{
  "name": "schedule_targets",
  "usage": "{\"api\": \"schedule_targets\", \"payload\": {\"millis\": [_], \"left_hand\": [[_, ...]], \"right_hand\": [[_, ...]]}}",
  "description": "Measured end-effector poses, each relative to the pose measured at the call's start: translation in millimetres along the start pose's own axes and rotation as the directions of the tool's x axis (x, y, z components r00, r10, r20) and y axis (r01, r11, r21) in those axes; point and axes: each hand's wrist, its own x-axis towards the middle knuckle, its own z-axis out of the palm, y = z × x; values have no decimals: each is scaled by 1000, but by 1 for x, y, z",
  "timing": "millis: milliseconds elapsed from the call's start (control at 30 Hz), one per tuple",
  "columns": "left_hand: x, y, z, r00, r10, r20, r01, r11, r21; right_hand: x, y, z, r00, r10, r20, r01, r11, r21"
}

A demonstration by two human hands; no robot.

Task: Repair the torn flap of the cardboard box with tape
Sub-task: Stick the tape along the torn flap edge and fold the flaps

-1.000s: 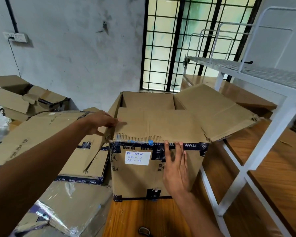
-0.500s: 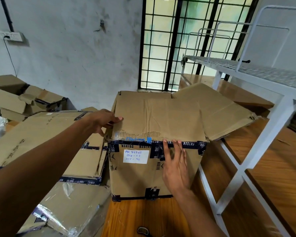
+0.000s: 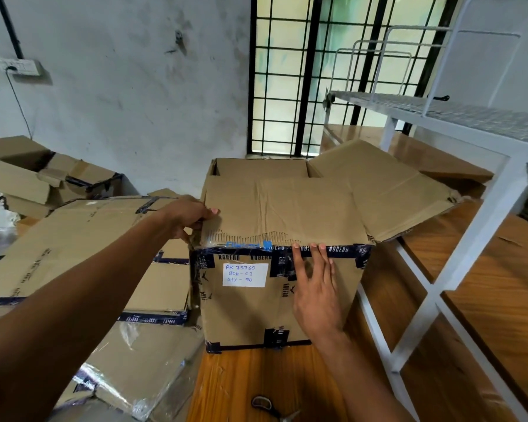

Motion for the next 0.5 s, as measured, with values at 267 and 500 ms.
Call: {"api": "schedule_targets", "payload": {"millis": [267,500], "left_hand": [[-6,-6,-2,1000,27,1,-27,999,37],[-5,2,6,999,5,-36,-6,1000,-22]], "right_hand": [[-3,2,1,1000,-8,-15,8,1000,-19],[-1,2,-1,1000,-5,2,5,1000,-27]]}}
